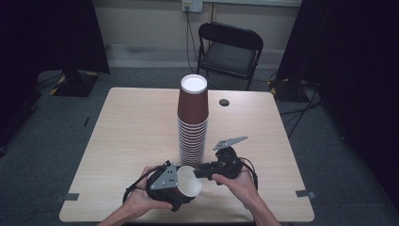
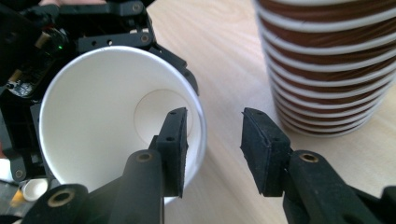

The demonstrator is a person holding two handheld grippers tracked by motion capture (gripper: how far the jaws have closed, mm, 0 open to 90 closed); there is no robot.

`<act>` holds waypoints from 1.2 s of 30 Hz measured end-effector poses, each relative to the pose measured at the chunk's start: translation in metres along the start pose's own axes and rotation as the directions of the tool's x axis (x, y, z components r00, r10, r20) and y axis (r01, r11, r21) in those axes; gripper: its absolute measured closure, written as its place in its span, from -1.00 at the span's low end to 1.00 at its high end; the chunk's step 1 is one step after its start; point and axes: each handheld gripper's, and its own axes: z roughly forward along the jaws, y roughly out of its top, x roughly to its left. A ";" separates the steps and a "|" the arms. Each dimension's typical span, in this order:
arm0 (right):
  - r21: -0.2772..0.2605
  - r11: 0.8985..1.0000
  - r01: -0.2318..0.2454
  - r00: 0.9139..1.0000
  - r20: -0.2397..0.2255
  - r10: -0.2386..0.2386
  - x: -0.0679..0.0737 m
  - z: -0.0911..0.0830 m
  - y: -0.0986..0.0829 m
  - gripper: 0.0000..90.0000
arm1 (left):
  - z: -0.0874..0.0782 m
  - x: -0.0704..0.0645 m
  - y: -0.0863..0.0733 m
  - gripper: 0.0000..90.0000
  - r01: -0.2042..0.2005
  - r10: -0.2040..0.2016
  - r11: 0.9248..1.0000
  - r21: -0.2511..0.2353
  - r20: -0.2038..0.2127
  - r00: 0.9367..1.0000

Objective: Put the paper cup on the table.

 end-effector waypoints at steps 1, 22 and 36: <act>-0.016 1.000 0.002 1.000 -0.005 -0.002 0.000 -0.002 -0.001 0.36 | -0.001 0.001 0.000 -0.75 0.000 0.000 1.000 0.001 -0.004 1.000; -0.181 0.983 -0.033 0.994 0.096 0.051 -0.026 -0.045 -0.028 0.26 | -0.027 0.028 -0.007 -0.76 0.234 -0.238 0.966 -0.113 -0.020 0.971; -0.224 0.972 -0.070 0.975 0.192 0.115 -0.039 -0.052 -0.039 0.05 | -0.056 0.053 -0.013 -0.76 0.283 -0.309 0.938 -0.200 -0.117 0.944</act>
